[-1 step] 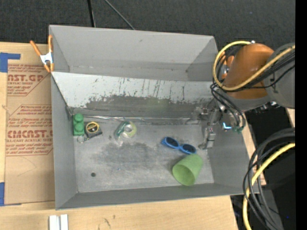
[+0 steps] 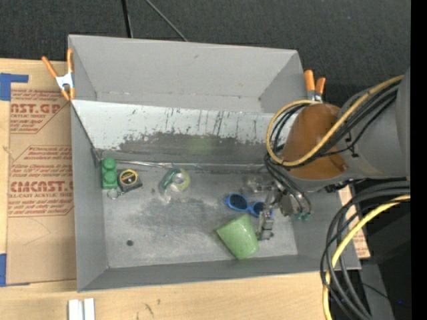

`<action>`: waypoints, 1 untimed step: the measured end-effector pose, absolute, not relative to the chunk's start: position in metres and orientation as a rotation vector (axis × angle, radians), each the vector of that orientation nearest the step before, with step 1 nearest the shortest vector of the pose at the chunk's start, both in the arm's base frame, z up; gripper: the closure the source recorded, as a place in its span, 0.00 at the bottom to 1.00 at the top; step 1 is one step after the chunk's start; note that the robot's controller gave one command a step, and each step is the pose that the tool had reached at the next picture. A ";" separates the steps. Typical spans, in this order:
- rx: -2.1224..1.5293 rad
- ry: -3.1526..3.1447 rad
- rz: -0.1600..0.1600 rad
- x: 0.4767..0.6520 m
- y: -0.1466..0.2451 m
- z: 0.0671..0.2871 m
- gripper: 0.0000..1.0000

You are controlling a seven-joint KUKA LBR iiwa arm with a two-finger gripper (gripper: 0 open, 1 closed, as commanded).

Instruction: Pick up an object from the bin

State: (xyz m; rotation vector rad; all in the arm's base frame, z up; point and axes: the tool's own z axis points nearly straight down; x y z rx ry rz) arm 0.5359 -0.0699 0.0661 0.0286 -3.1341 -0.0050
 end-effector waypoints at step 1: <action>0.024 -3.142 0.000 0.539 -0.073 0.070 1.00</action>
Offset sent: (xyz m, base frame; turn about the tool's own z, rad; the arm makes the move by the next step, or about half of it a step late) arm 0.0000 0.0000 0.0000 0.0000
